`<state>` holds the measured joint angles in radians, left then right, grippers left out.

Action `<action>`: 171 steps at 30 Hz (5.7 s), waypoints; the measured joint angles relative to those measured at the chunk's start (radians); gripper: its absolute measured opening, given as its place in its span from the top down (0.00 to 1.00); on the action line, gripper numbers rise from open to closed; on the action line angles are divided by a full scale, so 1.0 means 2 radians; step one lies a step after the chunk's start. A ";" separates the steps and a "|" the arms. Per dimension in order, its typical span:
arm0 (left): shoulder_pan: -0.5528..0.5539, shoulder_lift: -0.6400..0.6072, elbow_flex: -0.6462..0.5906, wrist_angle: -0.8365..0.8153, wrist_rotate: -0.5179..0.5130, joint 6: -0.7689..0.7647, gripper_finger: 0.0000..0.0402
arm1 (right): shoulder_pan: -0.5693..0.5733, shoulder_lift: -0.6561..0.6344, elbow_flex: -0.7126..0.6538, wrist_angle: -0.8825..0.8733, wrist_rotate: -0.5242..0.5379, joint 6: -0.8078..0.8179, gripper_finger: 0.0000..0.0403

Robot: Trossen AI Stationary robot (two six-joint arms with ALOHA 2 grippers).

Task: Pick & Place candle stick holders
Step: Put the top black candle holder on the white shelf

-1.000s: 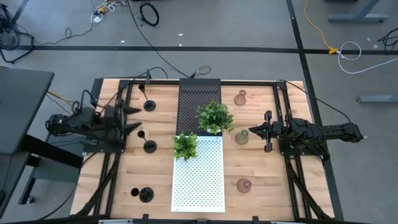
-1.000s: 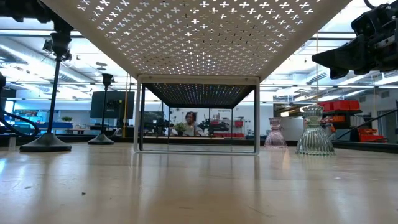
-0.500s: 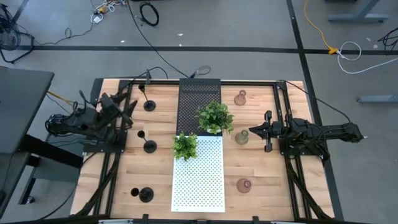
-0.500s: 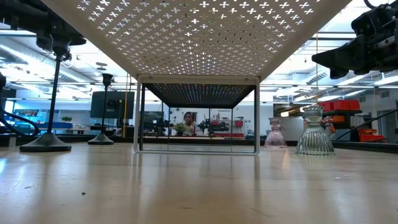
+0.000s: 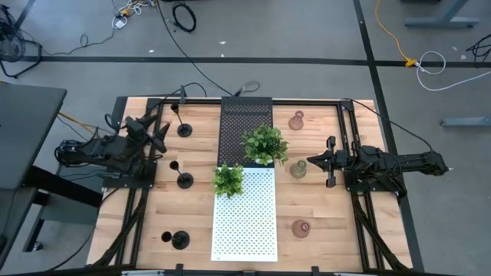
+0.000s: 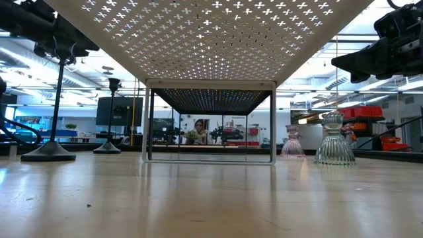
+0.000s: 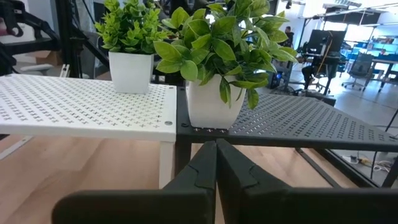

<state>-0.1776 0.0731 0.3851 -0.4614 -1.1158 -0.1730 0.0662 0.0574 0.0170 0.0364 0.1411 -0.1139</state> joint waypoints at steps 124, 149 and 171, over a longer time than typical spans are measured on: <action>0.357 0.454 0.000 0.198 0.224 -0.072 0.44 | 0.000 0.000 0.000 0.069 -0.014 0.105 0.98; 0.357 0.443 0.000 0.055 0.240 -0.065 0.56 | 0.000 0.000 0.000 0.063 -0.015 0.109 0.98; 0.367 0.371 0.000 0.142 0.265 -0.051 0.56 | 0.000 0.000 0.000 0.052 -0.015 0.109 0.98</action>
<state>0.5573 0.8154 0.3851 -0.1772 -0.5858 -0.2749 0.0664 0.0578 0.0170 0.1396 0.1117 0.1043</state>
